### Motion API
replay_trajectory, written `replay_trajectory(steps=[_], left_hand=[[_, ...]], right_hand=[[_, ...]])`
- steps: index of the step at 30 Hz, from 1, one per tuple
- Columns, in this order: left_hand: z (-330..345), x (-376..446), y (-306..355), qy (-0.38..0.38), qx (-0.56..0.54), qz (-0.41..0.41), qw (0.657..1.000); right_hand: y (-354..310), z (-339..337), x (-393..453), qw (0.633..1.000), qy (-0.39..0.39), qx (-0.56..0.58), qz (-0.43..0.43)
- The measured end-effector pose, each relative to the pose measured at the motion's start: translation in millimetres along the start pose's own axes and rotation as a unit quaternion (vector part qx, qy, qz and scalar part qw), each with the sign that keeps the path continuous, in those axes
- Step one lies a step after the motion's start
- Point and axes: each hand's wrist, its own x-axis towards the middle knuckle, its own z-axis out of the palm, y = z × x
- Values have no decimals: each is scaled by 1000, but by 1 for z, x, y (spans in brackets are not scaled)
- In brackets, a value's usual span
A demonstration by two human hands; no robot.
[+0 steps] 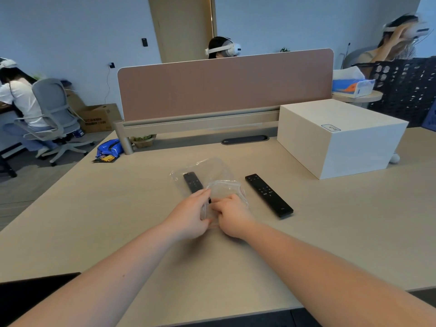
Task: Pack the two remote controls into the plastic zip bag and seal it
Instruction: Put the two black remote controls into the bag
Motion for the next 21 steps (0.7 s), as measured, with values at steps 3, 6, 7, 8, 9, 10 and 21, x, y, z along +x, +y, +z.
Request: replay_trajectory(steps=[3, 6, 7, 8, 9, 10, 21], left_hand=[[0, 1, 1, -1, 1, -5, 1000], [-1, 1, 4, 4, 5, -6, 1000], [-1, 2, 5, 2, 5, -7, 1000], [-1, 1, 6, -1, 4, -7, 1000], [-1, 1, 7, -4, 4, -5, 1000], [-2, 1, 9, -6, 5, -3, 1000], [-1, 2, 16, 5, 24, 0, 1000]], right_hand=[[8, -13, -12, 994, 84, 56, 30], [20, -25, -28, 985, 153, 63, 48], [26, -28, -32, 982, 172, 49, 52], [31, -31, -37, 979, 190, 30, 61], [36, -34, -41, 976, 200, 9, 80], [41, -38, -44, 974, 199, -13, 110], [63, -44, -59, 953, 123, -67, 269]])
